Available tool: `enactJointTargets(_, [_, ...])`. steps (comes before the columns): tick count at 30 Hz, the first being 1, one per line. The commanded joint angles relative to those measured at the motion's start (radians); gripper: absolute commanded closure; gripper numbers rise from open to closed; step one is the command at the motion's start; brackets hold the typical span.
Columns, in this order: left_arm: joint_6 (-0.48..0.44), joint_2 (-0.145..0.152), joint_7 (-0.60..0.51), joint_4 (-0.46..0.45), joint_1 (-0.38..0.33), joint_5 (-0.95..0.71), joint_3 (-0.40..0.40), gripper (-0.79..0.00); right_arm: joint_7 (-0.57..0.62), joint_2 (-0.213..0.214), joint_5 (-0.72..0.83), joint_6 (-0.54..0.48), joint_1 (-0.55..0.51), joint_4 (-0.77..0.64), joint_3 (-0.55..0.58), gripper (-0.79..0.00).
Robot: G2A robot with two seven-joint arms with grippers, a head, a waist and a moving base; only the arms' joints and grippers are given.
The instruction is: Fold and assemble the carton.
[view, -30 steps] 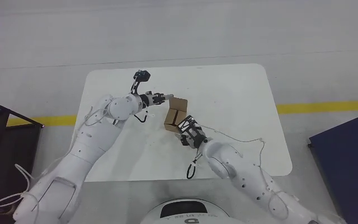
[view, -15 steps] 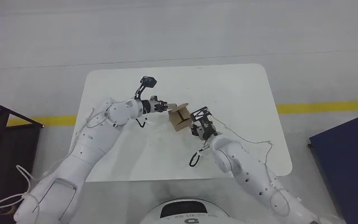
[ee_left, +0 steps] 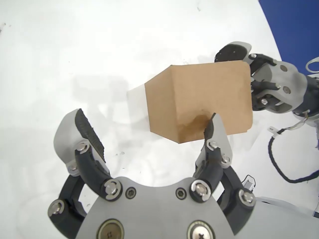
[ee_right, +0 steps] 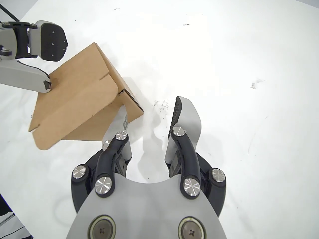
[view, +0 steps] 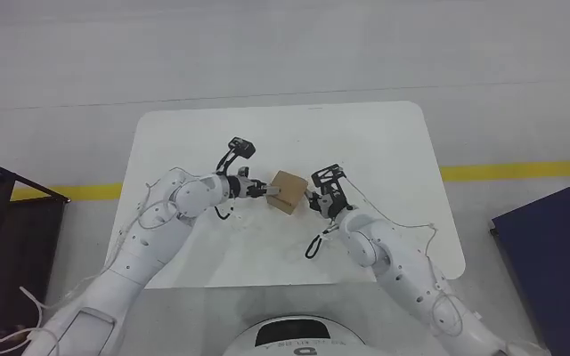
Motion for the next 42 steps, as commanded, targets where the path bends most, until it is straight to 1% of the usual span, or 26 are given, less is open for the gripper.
enactJointTargets(1, [0.008,-0.003,0.010,0.005,-0.003,0.019,0.012,-0.785,-0.007,0.003,0.006,-0.005,-0.015,-0.006,0.021,-0.379])
enactJointTargets(8, [0.019,-0.018,0.029,0.019,-0.015,0.023,0.044,-0.785,-0.042,0.021,0.045,-0.048,-0.110,-0.101,0.127,-0.382])
enactJointTargets(13, [0.031,-0.026,0.036,0.024,-0.026,0.032,0.056,-0.785,-0.050,0.026,0.059,-0.087,-0.152,-0.144,0.157,-0.376])
enactJointTargets(21, [0.034,-0.034,0.041,0.029,-0.034,0.036,0.065,-0.782,0.006,0.011,0.028,-0.071,-0.101,-0.102,0.094,-0.369])
enactJointTargets(29, [0.018,-0.040,0.039,0.042,-0.038,0.032,0.068,-0.705,0.042,-0.008,-0.026,-0.020,-0.048,-0.070,0.024,-0.369])
enactJointTargets(34, [0.014,-0.044,0.038,0.044,-0.040,0.035,0.071,-0.674,0.046,-0.016,-0.035,-0.007,-0.034,-0.062,0.010,-0.376])
enactJointTargets(38, [0.012,-0.046,0.037,0.045,-0.041,0.036,0.071,-0.653,0.040,-0.017,-0.032,-0.005,-0.042,-0.073,0.023,-0.366])
enactJointTargets(42, [0.011,-0.048,0.037,0.047,-0.041,0.037,0.071,-0.640,0.070,-0.020,-0.039,-0.009,-0.031,-0.051,0.015,-0.366])
